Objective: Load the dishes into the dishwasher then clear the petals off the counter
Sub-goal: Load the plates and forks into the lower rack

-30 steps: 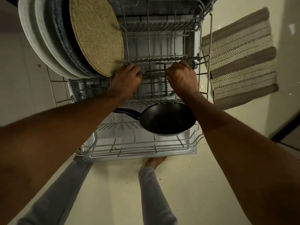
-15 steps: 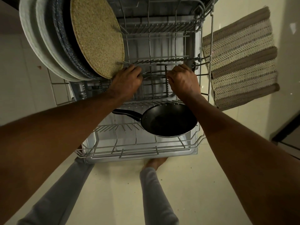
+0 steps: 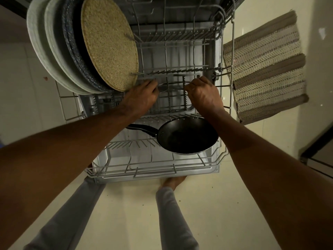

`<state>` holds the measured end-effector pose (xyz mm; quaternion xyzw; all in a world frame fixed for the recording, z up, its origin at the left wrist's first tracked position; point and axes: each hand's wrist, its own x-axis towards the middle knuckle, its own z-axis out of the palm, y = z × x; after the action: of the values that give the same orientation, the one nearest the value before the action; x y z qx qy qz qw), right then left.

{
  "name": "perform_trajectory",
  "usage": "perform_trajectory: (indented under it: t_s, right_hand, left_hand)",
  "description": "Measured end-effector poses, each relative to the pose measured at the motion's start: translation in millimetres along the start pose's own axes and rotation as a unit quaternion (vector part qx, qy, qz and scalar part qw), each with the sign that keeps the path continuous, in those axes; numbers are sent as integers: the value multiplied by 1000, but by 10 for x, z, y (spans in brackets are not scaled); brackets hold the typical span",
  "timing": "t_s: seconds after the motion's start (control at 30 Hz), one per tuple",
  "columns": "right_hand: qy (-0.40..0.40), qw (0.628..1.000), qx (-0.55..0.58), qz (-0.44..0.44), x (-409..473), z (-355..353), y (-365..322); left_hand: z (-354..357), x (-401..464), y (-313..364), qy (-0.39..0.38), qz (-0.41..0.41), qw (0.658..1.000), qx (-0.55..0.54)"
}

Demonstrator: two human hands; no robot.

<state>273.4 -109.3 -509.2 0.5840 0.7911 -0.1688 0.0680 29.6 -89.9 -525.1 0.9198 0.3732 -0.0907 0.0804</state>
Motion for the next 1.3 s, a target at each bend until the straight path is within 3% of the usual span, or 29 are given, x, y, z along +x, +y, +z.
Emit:
perform_trajectory:
  t_s: [0.37,0.87,1.0,1.2,1.3]
  right_hand:
    - [-36,999,-4,17,78,158,10]
    - [-68,995,41,60,61,123,-56]
    - [-61,995,39,71,-102,16,-119]
    - [-59,993,52,89,-496,-226,-304]
    - [-79,989,53,116,-705,-427,-436]
  left_hand:
    - [90,74,-1,-22,-33,999,12]
    - [21,9,57,-47,-94,991,-79]
    - [-49,-157,84,-44,-67,994,-72]
    - [-382,-535,264,-73,87,994,-3]
    - [-655,-731,359,-101,85,991,-1]
